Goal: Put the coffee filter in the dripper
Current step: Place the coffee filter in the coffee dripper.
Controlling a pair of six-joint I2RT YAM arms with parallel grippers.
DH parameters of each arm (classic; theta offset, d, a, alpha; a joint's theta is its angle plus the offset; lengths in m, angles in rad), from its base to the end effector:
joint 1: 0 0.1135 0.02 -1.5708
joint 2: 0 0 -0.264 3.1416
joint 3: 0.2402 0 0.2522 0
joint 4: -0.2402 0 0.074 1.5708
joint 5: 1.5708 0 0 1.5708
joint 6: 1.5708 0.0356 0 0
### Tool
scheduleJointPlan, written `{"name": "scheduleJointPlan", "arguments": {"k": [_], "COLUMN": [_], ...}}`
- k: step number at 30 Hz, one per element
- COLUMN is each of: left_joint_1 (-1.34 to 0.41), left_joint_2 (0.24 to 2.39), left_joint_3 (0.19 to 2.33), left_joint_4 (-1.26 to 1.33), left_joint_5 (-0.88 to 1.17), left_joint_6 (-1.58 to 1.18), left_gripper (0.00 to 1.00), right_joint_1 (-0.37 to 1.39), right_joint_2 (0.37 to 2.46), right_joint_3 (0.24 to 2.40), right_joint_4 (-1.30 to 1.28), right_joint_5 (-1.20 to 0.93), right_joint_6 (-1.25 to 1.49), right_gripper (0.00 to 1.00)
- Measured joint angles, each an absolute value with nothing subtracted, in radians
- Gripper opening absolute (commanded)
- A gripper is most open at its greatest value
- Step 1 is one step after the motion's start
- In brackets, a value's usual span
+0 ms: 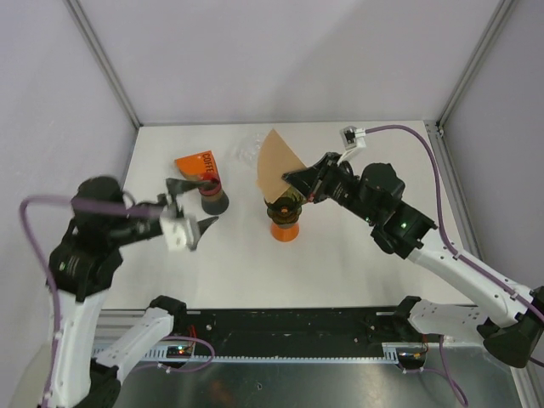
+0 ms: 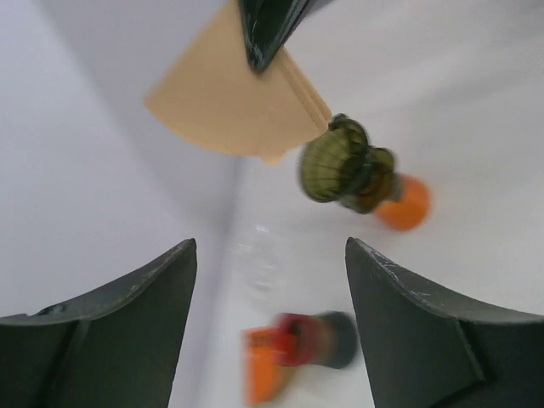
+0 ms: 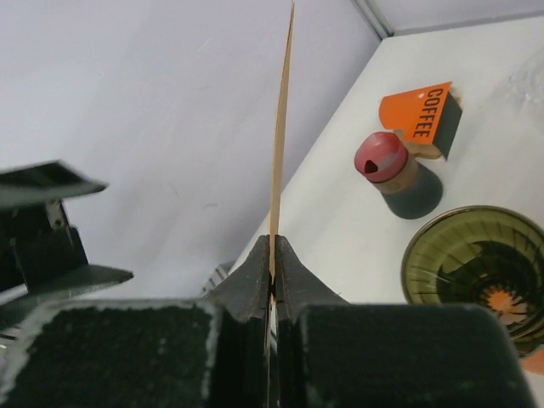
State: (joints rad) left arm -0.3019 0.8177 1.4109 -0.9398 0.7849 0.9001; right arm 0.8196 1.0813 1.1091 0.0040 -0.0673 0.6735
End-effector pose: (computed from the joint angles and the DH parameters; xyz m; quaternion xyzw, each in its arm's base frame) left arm 0.0902 -0.0544 0.4591 0.6089 0.4994 -0.1427 0.5996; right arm 0.1679 0.1833 0.4168 -0.0748 0.6918 0.5047 0.5110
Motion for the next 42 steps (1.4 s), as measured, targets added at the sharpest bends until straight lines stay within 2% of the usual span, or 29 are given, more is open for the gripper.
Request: {"name": "scheduleJointPlan", "arguments": {"k": [7,14,18,23,27,42], "left_joint_1": [-0.308,-0.308,-0.308,-0.308,-0.308,-0.308], "left_joint_2": [0.554,0.528,0.519,0.511,0.511,0.547], "left_joint_3": [1.235,1.054,1.026,1.005,0.991,0.990], "left_joint_4": [-0.920,-0.895,-0.855,-0.805,-0.777,-0.741], "left_joint_5": [0.901,0.922,0.929,0.921,0.890,0.837], "left_joint_6": [1.559,1.883,1.932,1.957,1.966,1.973], "left_gripper": [0.71,0.62,0.58,0.48,0.47,0.32], "right_joint_1": [0.862,0.921,0.957,0.968,0.968,0.968], "right_joint_2": [1.081,1.122,1.162,1.214,1.252,1.305], "right_joint_3": [1.109,1.109,1.109,1.109,1.109,1.109], "right_joint_4": [0.035,0.115,0.163,0.233,0.287,0.367], "right_joint_5": [-0.043,-0.042,-0.043,-0.054,-0.067,-0.107], "right_joint_6": [0.784,0.857,0.885,0.925,0.955,1.014], "right_gripper": [0.00,0.00,0.00,0.00,0.00,0.00]}}
